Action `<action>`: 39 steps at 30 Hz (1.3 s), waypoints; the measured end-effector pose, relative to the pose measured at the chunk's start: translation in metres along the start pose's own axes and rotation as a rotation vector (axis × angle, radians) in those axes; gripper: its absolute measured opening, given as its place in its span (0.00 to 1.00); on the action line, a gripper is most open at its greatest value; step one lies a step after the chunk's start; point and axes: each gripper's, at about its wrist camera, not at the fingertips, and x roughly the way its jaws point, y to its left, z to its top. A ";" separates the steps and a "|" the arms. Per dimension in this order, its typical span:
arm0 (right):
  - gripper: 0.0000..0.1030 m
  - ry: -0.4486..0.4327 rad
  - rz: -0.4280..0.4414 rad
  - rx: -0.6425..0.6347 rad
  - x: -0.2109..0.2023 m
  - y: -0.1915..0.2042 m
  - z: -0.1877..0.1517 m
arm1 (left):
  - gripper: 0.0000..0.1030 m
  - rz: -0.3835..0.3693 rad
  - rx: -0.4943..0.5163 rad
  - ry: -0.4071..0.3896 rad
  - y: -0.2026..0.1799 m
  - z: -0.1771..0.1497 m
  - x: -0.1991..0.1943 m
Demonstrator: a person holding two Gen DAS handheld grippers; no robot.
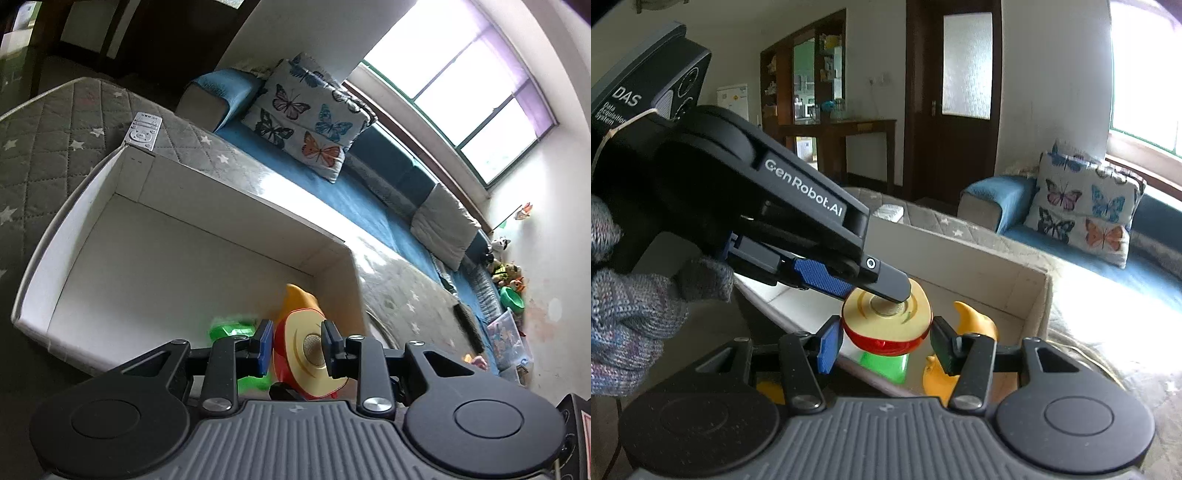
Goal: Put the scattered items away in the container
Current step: 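Lower the apple half into the white box and open the left tool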
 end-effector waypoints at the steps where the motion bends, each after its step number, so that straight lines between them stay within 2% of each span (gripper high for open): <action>1: 0.51 0.007 0.002 0.010 0.005 -0.003 -0.001 | 0.29 0.001 -0.004 0.005 0.003 0.002 0.005; 8: 0.52 0.054 0.004 0.046 0.033 -0.014 -0.003 | 0.27 0.003 -0.049 0.045 0.020 0.011 0.034; 14: 0.52 0.053 -0.006 0.055 0.037 -0.019 -0.008 | 0.28 -0.004 -0.055 0.051 0.023 0.011 0.042; 26: 0.53 0.016 -0.033 0.047 0.013 -0.016 -0.006 | 0.30 -0.007 -0.047 0.005 0.016 0.008 0.019; 35: 0.53 0.000 -0.043 0.025 -0.013 -0.004 -0.010 | 0.30 -0.004 -0.011 -0.011 0.003 -0.008 -0.005; 36: 0.54 -0.001 -0.043 0.025 -0.016 -0.003 -0.011 | 0.30 -0.005 -0.006 -0.013 0.001 -0.010 -0.008; 38: 0.62 -0.005 -0.046 0.024 -0.023 0.001 -0.015 | 0.30 0.000 0.003 -0.016 -0.001 -0.015 -0.013; 39: 0.62 -0.007 -0.050 0.020 -0.027 0.002 -0.017 | 0.30 0.003 0.008 -0.016 -0.003 -0.018 -0.016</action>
